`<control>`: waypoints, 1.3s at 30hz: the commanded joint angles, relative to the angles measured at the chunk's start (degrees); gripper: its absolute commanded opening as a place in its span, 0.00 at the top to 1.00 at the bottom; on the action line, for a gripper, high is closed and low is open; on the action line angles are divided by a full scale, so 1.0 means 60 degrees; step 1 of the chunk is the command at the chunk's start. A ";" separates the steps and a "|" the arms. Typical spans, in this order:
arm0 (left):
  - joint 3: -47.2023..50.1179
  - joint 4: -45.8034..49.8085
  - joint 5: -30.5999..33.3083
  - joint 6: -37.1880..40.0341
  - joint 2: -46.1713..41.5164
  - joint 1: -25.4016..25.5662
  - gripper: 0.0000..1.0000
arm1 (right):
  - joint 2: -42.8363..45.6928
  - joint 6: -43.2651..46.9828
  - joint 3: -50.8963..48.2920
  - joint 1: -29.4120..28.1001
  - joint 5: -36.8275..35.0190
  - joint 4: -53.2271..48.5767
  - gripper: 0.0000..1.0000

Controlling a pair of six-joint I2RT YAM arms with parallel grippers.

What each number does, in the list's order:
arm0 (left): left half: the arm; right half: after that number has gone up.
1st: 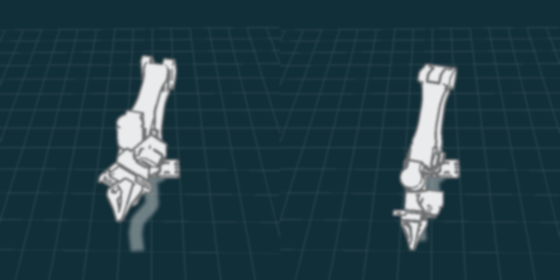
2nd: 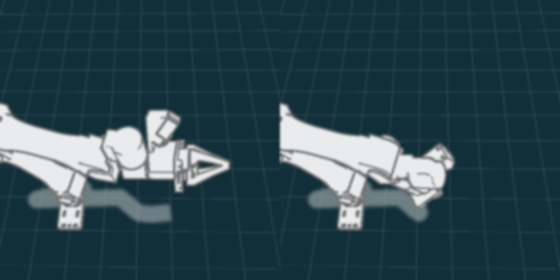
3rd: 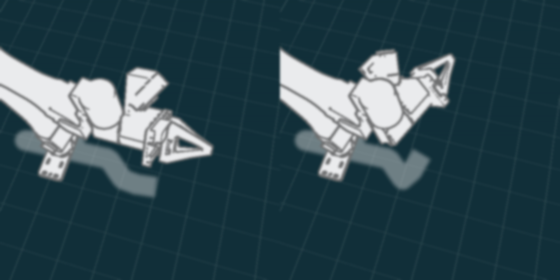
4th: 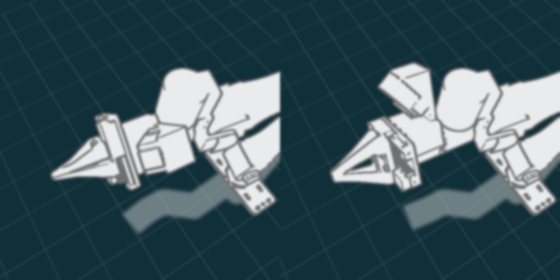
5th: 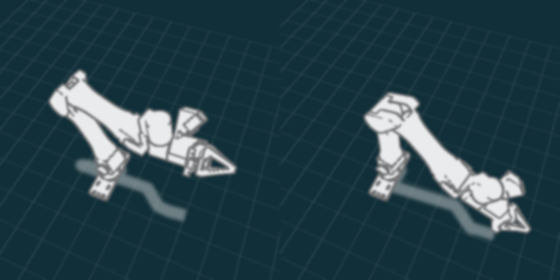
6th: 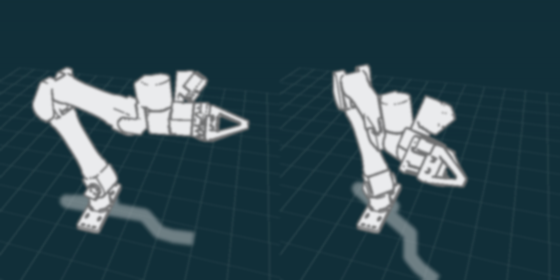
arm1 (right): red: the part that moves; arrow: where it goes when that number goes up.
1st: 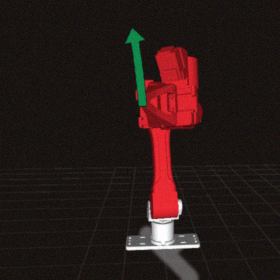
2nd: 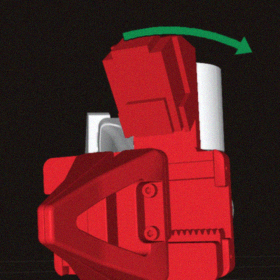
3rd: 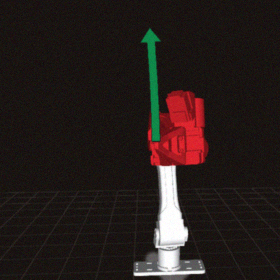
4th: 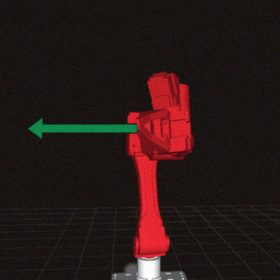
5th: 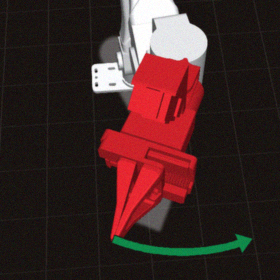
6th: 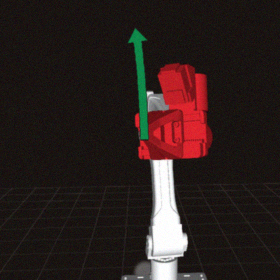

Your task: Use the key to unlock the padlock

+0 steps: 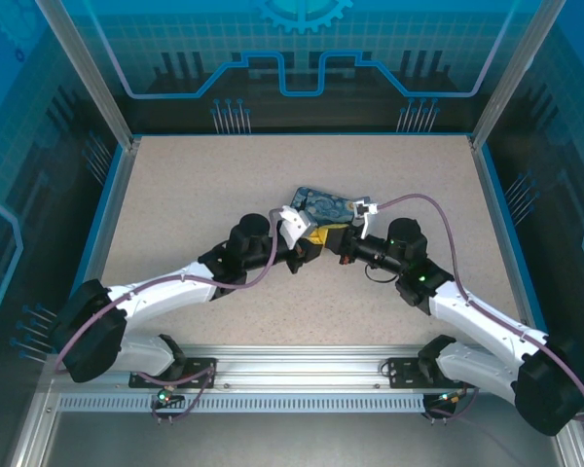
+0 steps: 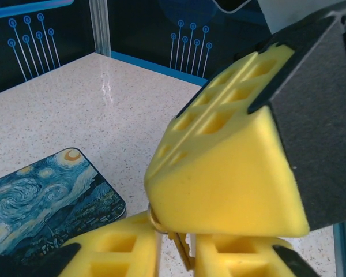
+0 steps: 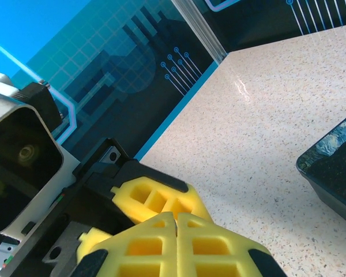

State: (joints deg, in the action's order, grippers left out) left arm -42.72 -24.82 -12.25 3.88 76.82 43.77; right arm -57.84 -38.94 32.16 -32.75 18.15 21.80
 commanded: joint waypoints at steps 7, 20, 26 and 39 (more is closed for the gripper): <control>-0.0036 0.0657 -0.0187 0.1526 -0.0349 0.0008 1.00 | 0.0416 0.0416 0.0322 0.0038 0.0326 -0.0825 1.00; -0.0322 0.2051 -0.0238 0.3997 -0.0586 0.0001 1.00 | 0.0936 0.1583 0.1123 0.1360 0.2606 -0.3832 0.76; -0.1229 0.4105 -0.0671 0.5455 -0.0607 0.0004 1.00 | 0.1462 0.3001 0.1588 0.2725 0.4209 -0.5601 0.51; -0.2679 0.6726 -0.1476 0.7209 -0.0487 0.0231 1.00 | -0.0079 0.4531 0.2548 0.2405 0.6139 -0.6056 0.48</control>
State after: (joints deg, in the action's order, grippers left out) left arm -56.55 10.48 -18.59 43.48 74.35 44.58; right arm -56.95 -14.48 44.84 -16.58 52.10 -12.60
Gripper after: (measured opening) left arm 0.050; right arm 0.523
